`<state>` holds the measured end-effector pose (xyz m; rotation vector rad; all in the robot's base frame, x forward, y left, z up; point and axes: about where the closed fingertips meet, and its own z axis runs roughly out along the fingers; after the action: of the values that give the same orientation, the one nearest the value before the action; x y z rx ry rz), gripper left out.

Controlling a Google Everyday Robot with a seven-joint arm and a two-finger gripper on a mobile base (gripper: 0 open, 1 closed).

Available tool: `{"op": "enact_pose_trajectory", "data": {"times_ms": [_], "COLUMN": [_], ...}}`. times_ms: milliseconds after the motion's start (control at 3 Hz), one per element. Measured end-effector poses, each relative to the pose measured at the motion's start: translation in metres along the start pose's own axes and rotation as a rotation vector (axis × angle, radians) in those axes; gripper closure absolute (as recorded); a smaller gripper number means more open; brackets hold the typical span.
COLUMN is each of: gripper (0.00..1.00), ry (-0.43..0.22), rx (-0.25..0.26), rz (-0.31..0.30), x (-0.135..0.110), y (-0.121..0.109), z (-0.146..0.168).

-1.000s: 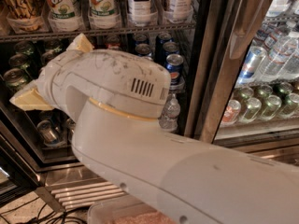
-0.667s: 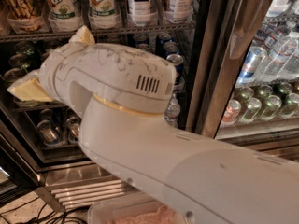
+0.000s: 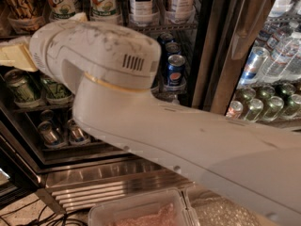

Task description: Pick orange can from top shelf of fridge

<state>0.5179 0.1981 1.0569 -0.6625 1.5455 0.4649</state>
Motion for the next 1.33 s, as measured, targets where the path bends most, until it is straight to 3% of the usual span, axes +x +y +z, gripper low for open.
{"op": "enact_pose_trajectory", "data": {"times_ms": [333,667,1333], "gripper": [0.0,0.0,0.0], "ry": [-0.008,-0.028,-0.125], "rx": [0.005,-0.011,-0.114], "rz": [0.04,0.014,0.062], "x": [0.005,0.0,-0.009], "y": [-0.001,0.006,0.037], "z": [0.005,0.007,0.046]}}
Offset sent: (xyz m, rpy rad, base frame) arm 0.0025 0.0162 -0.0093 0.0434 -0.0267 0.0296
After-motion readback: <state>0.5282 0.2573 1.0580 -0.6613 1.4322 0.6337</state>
